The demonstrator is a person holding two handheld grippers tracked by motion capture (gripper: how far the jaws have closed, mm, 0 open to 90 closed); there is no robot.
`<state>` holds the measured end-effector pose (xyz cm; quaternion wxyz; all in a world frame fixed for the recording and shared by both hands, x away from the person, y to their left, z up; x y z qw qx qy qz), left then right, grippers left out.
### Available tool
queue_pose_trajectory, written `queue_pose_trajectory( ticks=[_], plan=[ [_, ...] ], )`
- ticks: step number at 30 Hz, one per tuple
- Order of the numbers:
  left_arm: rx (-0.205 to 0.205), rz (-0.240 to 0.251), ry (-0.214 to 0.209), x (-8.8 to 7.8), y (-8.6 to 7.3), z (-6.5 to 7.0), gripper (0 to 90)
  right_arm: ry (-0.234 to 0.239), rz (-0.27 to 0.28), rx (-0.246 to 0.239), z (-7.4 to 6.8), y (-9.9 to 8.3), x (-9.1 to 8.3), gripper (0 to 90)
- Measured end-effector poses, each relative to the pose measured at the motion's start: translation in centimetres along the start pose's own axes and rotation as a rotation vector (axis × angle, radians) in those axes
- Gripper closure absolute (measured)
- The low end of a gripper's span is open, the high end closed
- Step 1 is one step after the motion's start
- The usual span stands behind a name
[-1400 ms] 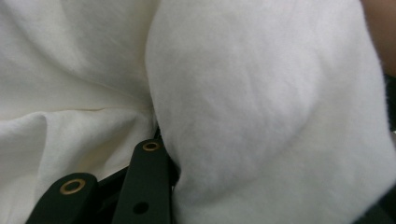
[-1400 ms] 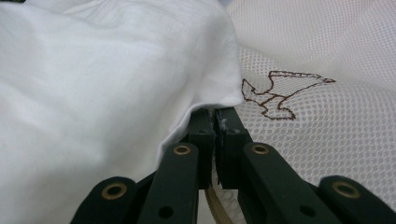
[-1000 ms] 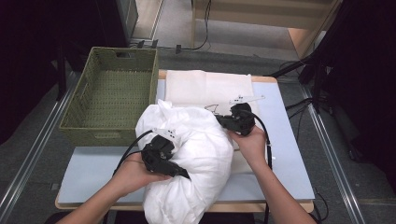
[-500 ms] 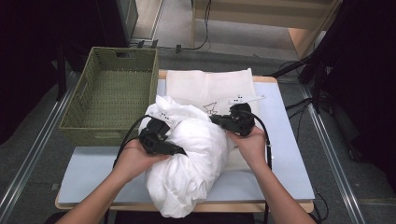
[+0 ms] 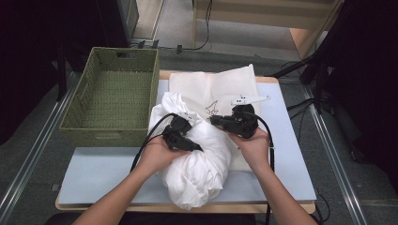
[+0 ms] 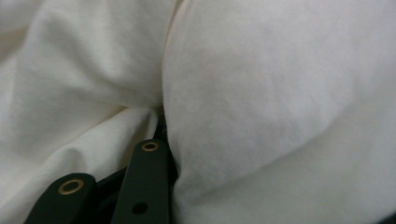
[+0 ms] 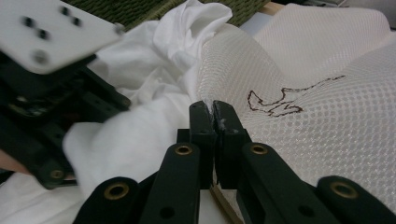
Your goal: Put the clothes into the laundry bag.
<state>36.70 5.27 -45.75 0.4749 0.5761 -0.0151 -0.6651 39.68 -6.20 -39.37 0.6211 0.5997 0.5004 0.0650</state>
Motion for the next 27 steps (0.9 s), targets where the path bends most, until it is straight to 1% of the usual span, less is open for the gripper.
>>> queue_pose_trajectory(
  ticks=[2,4,5,7,8,9,10,11,12,14,16,18,20,21,23,25,27],
  plan=[
    [-0.006,-0.007,0.000,0.3,0.0,-0.3,63.1,0.005,0.002,-0.002,-0.2,0.1,-0.2,89.2],
    [-0.020,0.003,-0.010,0.4,0.2,-0.5,62.9,0.010,0.007,-0.007,-0.5,0.3,-0.3,89.3],
    [-0.021,0.004,-0.007,0.3,0.2,-0.6,63.0,0.011,0.002,-0.010,-0.7,0.2,-0.3,89.2],
    [-0.029,0.010,-0.025,0.1,0.4,-0.5,63.2,0.015,-0.002,-0.017,-0.8,-0.1,-0.2,89.2],
    [-0.028,0.018,-0.026,-0.6,0.8,-0.2,63.7,0.013,-0.007,-0.018,-0.6,-0.3,-0.1,89.3],
    [-0.014,0.020,-0.026,-1.0,1.2,0.0,64.0,0.016,-0.011,-0.012,-0.5,-0.5,0.0,89.3],
    [-0.014,0.020,-0.026,-1.0,1.2,0.0,64.3,0.016,-0.011,-0.012,-0.5,-0.5,0.0,89.3],
    [-0.001,0.021,-0.017,-1.5,1.6,0.3,64.7,0.022,-0.010,-0.002,-0.3,-0.6,0.1,89.4],
    [0.014,0.031,-0.011,-2.0,2.1,0.6,64.7,0.022,-0.010,-0.002,-0.3,-0.6,0.1,89.4],
    [0.045,0.033,-0.002,-2.6,3.0,1.0,65.5,0.024,-0.003,-0.005,-0.2,-0.6,0.0,89.5],
    [0.057,0.035,0.006,-2.7,3.8,1.2,65.7,0.020,0.004,0.003,-0.2,-0.5,-0.1,89.6],
    [0.064,0.034,0.010,-2.1,4.1,1.0,65.6,0.003,0.012,0.005,0.0,-0.5,-0.3,89.6],
    [0.062,0.018,0.013,-1.1,4.1,0.7,65.6,-0.006,0.000,0.014,0.3,-0.7,-0.4,89.7],
    [0.055,0.016,0.016,-0.5,4.1,0.5,65.5,-0.006,-0.008,0.019,0.4,-0.9,-0.4,89.7],
    [0.035,0.022,0.003,0.5,4.1,0.2,65.4,-0.010,-0.013,0.021,0.5,-1.1,-0.3,89.7],
    [0.020,0.026,0.000,1.4,4.0,-0.1,65.3,-0.002,-0.010,0.031,0.4,-1.0,-0.4,89.8],
    [0.013,0.026,-0.001,2.2,3.8,-0.5,65.1,0.026,-0.002,0.047,0.1,-0.8,-0.6,89.8]
  ],
)
Point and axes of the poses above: each handheld gripper's, and its own axes: x roughly forward along the jaws, y roughly out of its top, z roughly to its right, the point moved 8 cm from there along x, roughly forward along the jaws, and after that the axes turned 5 degrees about -y, right-handed, at the moved point
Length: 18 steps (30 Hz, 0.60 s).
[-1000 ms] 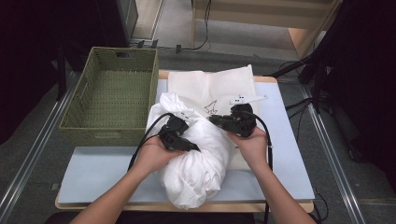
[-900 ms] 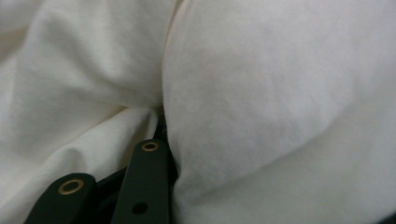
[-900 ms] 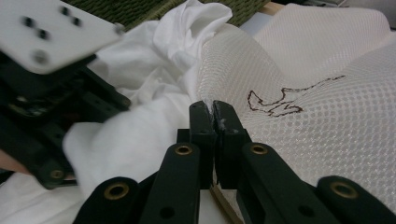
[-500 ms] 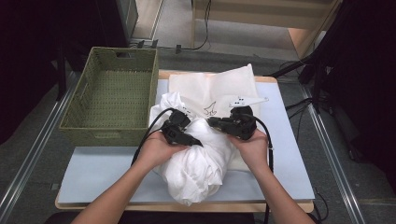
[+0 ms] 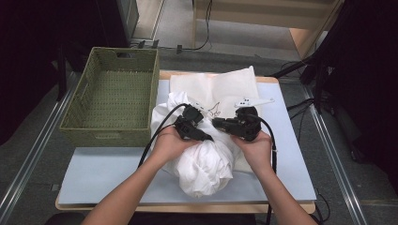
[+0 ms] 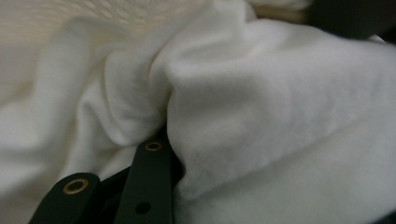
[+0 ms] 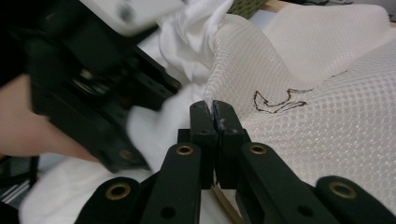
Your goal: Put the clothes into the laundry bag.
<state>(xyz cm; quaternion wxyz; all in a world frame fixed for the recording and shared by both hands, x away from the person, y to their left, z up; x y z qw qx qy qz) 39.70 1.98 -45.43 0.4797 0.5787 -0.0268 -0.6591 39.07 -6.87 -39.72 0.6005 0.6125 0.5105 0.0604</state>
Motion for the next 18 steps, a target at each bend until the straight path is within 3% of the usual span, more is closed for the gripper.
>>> queue_pose_trajectory(
  ticks=[3,6,7,13,14,18],
  plan=[
    [-0.033,0.021,-0.019,0.8,0.0,-0.8,64.1,0.042,0.017,0.004,-0.8,0.4,-0.4,89.7],
    [-0.084,0.038,-0.068,0.8,0.0,-1.5,56.9,0.036,0.020,-0.011,-1.2,0.6,-0.7,89.7],
    [-0.078,0.039,-0.081,0.4,-0.1,-1.3,53.6,0.020,0.014,-0.036,-1.0,0.2,-0.4,89.6],
    [-0.048,0.033,-0.095,-0.9,-0.1,-0.4,38.5,0.008,-0.006,-0.016,0.4,-0.7,0.4,89.4],
    [-0.058,0.018,-0.111,-1.4,-0.2,-0.1,33.9,0.002,-0.008,-0.019,0.6,-0.8,0.5,89.3],
    [-0.066,0.021,-0.129,-2.4,-0.2,0.3,30.2,-0.003,-0.016,-0.022,0.9,-1.0,0.7,89.2]
  ],
)
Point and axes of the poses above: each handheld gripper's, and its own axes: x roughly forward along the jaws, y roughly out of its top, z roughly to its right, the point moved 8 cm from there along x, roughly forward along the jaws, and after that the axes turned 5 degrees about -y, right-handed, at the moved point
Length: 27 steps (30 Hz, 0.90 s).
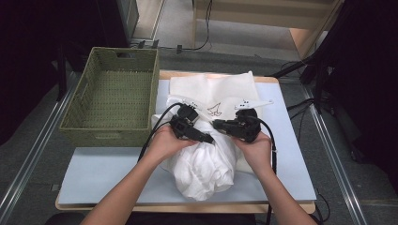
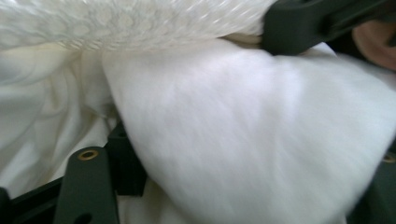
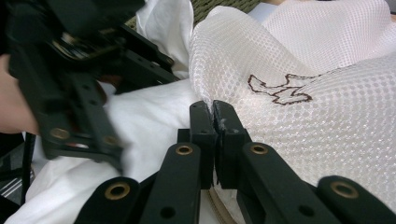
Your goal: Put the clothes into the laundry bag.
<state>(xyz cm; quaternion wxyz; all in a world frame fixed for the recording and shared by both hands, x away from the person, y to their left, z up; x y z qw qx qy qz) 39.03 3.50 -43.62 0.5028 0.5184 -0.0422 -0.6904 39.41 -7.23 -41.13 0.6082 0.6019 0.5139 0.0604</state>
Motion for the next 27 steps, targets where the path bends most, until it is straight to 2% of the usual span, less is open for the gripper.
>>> queue_pose_trajectory(
  ticks=[8,11,13,14,19,21,22,25,27],
  plan=[
    [0.052,0.020,0.017,-3.2,-0.5,1.6,27.3,-0.002,-0.012,0.000,0.3,-0.2,0.2,89.0],
    [0.067,0.041,0.008,-4.7,-0.8,2.5,27.3,-0.003,-0.012,0.000,0.3,-0.2,0.3,89.0],
    [0.080,0.048,0.033,-5.9,-1.5,2.8,27.8,-0.004,-0.014,0.000,0.3,-0.2,0.3,89.0],
    [0.086,0.051,0.032,-6.3,-1.8,3.0,28.9,-0.006,-0.013,0.000,0.3,-0.2,0.3,89.0],
    [0.086,0.074,0.052,-7.6,-3.0,3.2,31.5,-0.004,-0.013,0.004,0.3,-0.2,0.2,88.9],
    [0.084,0.094,0.064,-8.3,-4.0,3.1,36.2,-0.004,-0.014,0.005,0.3,-0.2,0.2,88.8],
    [0.084,0.094,0.064,-8.3,-4.0,3.1,37.4,-0.005,-0.013,0.003,0.3,-0.2,0.2,88.8],
    [0.067,0.112,0.063,-9.2,-5.7,3.0,40.3,-0.004,-0.014,0.006,0.3,-0.2,0.2,88.7],
    [0.065,0.117,0.061,-9.4,-6.1,3.0,42.2,-0.003,-0.014,0.006,0.3,-0.2,0.2,88.7]
  ],
)
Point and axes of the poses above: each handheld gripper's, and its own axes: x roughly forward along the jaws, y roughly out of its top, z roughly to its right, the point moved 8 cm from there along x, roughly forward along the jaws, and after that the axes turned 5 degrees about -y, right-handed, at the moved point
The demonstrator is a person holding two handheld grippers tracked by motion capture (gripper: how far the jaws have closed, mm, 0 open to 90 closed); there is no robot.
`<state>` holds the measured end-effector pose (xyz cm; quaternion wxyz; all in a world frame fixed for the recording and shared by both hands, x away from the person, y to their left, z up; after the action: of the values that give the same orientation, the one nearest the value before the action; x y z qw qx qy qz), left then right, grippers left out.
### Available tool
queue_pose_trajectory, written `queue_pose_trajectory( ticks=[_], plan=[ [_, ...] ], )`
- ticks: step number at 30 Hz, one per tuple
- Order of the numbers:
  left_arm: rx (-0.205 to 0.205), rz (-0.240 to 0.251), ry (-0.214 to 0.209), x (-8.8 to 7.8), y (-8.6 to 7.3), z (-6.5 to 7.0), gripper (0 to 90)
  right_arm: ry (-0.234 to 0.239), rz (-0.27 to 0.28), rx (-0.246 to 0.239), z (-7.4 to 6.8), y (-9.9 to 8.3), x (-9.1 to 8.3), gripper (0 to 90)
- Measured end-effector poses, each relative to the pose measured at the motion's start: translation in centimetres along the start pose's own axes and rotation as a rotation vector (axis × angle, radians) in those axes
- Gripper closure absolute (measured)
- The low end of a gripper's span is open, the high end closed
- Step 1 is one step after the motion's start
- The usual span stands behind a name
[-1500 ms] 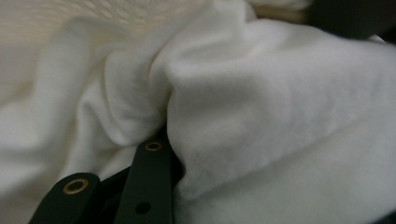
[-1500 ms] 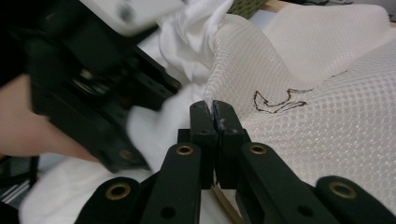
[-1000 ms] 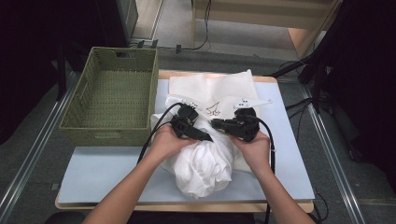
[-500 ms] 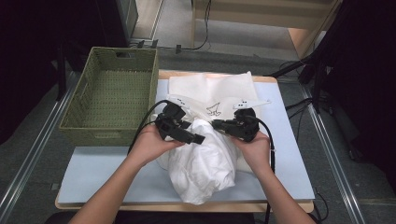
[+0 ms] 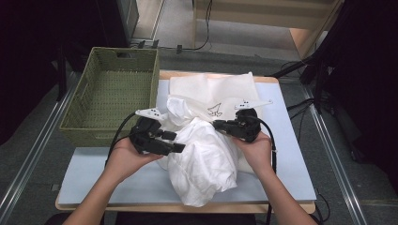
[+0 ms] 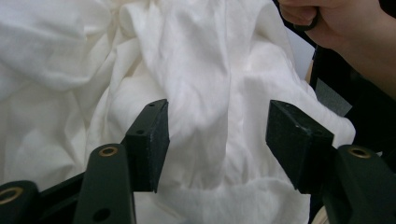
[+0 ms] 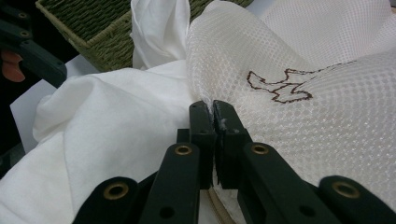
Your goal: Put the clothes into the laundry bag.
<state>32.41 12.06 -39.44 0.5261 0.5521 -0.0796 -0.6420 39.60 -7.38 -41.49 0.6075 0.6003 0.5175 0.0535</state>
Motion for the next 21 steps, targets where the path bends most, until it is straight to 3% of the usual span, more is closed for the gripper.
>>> queue_pose_trajectory(
  ticks=[3,4,5,7,9,10,11,13,17,18,21],
  plan=[
    [-0.010,0.008,-0.004,-0.5,-1.3,0.0,51.0,-0.001,0.000,-0.002,0.0,0.0,0.0,88.5],
    [-0.016,-0.013,-0.004,-0.2,-2.3,-0.1,58.1,-0.002,-0.001,-0.002,0.0,0.0,0.0,88.5],
    [-0.016,-0.013,-0.004,-0.2,-2.3,-0.1,62.3,-0.002,-0.001,-0.002,0.0,0.0,0.0,88.5],
    [-0.019,-0.029,-0.014,0.8,-3.6,-0.3,69.7,-0.003,-0.002,0.000,0.0,0.0,0.0,88.5],
    [-0.014,-0.035,-0.023,1.4,-4.0,-0.4,74.3,-0.004,-0.002,0.000,0.0,0.0,0.0,88.5],
    [-0.004,-0.038,-0.030,1.9,-4.2,-0.5,81.7,-0.008,-0.002,-0.004,-0.1,0.0,0.0,88.5],
    [0.003,-0.048,-0.032,2.4,-4.3,-0.5,81.7,-0.008,-0.002,-0.004,-0.1,0.0,0.0,88.5],
    [0.013,-0.053,-0.017,3.9,-4.3,-0.7,87.9,-0.010,-0.001,-0.007,0.0,0.0,0.0,88.5],
    [0.005,-0.037,-0.016,5.4,-3.6,-1.0,89.2,-0.012,-0.005,-0.011,0.0,0.0,0.0,88.6],
    [0.030,-0.055,0.022,6.5,-3.2,-1.1,89.2,-0.016,-0.007,-0.013,0.0,0.0,0.0,88.6],
    [0.059,-0.050,0.043,7.5,-2.3,-1.1,89.8,-0.018,-0.009,-0.015,0.0,0.0,0.1,88.6]
  ],
)
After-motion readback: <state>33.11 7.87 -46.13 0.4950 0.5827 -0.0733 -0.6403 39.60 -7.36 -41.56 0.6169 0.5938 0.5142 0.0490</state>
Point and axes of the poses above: each handheld gripper's, and its own axes: x roughly forward along the jaws, y roughly out of its top, z roughly to its right, the point moved 8 cm from there along x, roughly forward along the jaws, and after that the axes turned 5 degrees about -y, right-handed, at the moved point
